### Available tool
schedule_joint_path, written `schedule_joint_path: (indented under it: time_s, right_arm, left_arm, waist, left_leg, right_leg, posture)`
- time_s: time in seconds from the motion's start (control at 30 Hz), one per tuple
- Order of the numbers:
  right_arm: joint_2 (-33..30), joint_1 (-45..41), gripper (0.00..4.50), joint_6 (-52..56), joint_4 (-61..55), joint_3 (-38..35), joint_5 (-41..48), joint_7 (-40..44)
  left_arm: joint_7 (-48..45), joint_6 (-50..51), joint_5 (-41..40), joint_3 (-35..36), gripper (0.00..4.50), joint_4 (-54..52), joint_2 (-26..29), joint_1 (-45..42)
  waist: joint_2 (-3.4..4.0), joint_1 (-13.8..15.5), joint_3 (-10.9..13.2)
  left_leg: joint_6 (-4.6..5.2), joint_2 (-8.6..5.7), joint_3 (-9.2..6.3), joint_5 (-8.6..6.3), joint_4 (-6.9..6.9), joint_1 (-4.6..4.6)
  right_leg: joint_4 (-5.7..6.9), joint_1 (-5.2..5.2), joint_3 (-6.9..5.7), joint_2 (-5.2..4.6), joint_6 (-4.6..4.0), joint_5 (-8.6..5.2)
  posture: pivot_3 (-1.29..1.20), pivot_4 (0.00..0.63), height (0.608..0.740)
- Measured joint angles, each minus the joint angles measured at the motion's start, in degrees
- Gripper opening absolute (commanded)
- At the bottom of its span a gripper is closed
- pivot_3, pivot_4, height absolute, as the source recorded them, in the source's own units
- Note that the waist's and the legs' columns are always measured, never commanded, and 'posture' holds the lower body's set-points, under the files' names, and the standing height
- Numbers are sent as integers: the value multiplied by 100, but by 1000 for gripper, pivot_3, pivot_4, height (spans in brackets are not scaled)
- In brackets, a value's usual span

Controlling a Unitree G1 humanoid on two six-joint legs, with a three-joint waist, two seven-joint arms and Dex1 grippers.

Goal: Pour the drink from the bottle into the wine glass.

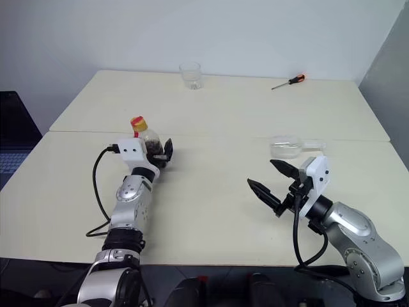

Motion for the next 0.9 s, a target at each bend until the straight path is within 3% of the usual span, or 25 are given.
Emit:
schedule_joint_path:
  time_s: [0.1, 0.2, 0.43, 0.7, 0.9]
  right_arm:
    - [0, 0, 4500, 19, 0, 0, 0, -3]
    - [0, 0, 4500, 20, -1, 0, 0, -4]
    - [11, -134, 4500, 87, 2, 11, 3, -48]
    - [280, -1116, 4500, 390, 328, 287, -5, -417]
    - [352, -1153, 4500, 409, 400, 352, -15, -500]
  left_arm:
    - [-73, -62, -11, 21, 2786, 32, 9, 1]
    - [-80, -75, -12, 22, 2433, 41, 8, 1]
    - [-167, -46, -25, 9, 2318, 28, 9, 12]
    - [-701, 563, -124, -326, 2318, -688, 11, 280]
    - [-621, 635, -128, -310, 2318, -699, 14, 272]
  waist:
    - [0, 0, 0]
    - [0, 0, 0]
    - [0, -2, 0]
    - [0, -11, 0]
    - [0, -15, 0]
  left_leg:
    - [0, 1, -1, 0, 1, -1]
    - [0, 1, -2, 0, 1, 0]
    - [0, 0, -2, 0, 1, 0]
    - [-1, 3, -6, 1, -1, -3]
    - [0, 2, -7, 1, 1, -2]
  right_leg:
    - [0, 0, 0, 0, 0, 0]
    - [0, 0, 0, 0, 0, 0]
    - [1, -1, 1, 0, 1, 1]
    - [-1, -3, 2, -5, 2, 1]
    - [1, -4, 4, -10, 3, 1]
  posture:
    - [0, 150, 740]
    - [0, 150, 740]
    - [0, 150, 740]
    - [0, 150, 740]
    - [0, 150, 740]
